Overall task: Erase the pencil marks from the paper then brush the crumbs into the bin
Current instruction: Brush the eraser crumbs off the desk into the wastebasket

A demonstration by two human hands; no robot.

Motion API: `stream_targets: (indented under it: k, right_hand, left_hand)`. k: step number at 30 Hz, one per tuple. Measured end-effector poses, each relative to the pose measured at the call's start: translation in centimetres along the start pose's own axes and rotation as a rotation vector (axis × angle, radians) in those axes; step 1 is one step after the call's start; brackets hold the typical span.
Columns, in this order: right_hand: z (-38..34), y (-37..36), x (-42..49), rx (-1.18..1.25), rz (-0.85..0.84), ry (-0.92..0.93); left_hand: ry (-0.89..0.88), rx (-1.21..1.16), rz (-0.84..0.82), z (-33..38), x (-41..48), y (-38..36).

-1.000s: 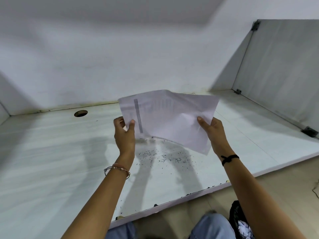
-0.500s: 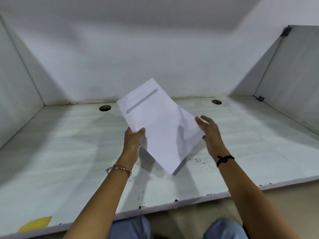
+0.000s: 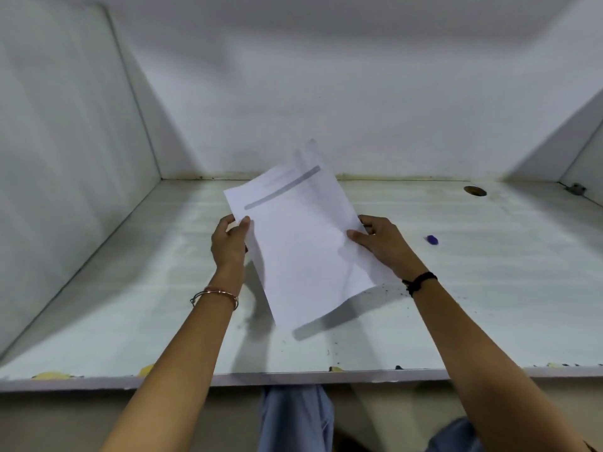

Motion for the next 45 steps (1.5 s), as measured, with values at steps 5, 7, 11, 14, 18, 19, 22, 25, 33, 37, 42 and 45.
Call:
stream_targets:
  k: [5, 7, 11, 14, 18, 19, 22, 25, 33, 37, 42, 45]
  right_hand:
    - [0.6, -2.0, 0.2, 0.115, -0.055, -0.067]
    - [1.0, -2.8, 0.3, 0.128, -0.065, -0.102]
    - [2.1, -4.5, 0.3, 0.078, -0.034, -0.148]
    - [3.2, -7.0, -0.1, 0.051, -0.034, -0.200]
    - [4.2, -11.0, -0.7, -0.007, -0.075, -0.247]
    - [4.4, -11.8, -0.9, -0.029, -0.086, -0.256]
    - [4.0, -13.3, -1.1, -0.059, -0.079, -0.244]
    - [3.3, -13.9, -0.9, -0.128, -0.132, -0.234]
    - [3.7, -10.4, -2.2, -0.056, -0.262, -0.213]
    - [4.4, -8.5, -2.5, 0.017, -0.213, -0.198]
    - [4.3, -5.5, -3.1, 0.116, -0.082, -0.171]
    - [3.8, -3.2, -3.8, 0.139, 0.005, -0.113]
  left_hand:
    - [-0.004, 0.107, 0.065, -1.2, 1.4, 3.0]
    - [0.058, 0.119, 0.166, -2.6, 1.5, 4.5]
    - [0.128, 0.039, 0.317, -4.2, 0.9, 7.4]
    - [0.060, 0.116, 0.379, -3.0, 0.8, 9.4]
    - [-0.102, 0.284, 0.368, -0.8, 0.5, 9.5]
    - [-0.128, 0.327, 0.337, -0.6, 0.3, 8.9]
    - [-0.181, 0.537, 0.189, -0.9, -0.4, 6.5]
    - [-0.212, 0.644, -0.084, -2.4, -1.5, 2.6]
    - [-0.307, 1.179, -0.503, -6.1, -2.7, -1.9]
    - [-0.342, 0.988, -0.517, -6.1, -2.8, -1.5]
    - [-0.496, 0.905, -0.311, -3.0, -5.3, -4.1]
    - [-0.527, 0.696, -0.368, -1.4, -7.6, -7.8]
Point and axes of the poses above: each hand's wrist, its own x-axis towards the middle knuckle, its own y-axis out of the back of the hand, z = x × y, the point moved 9 cm from there along x, towards the middle knuckle, and after that the axes turned 9 degrees about x, right-handed, at the moved point
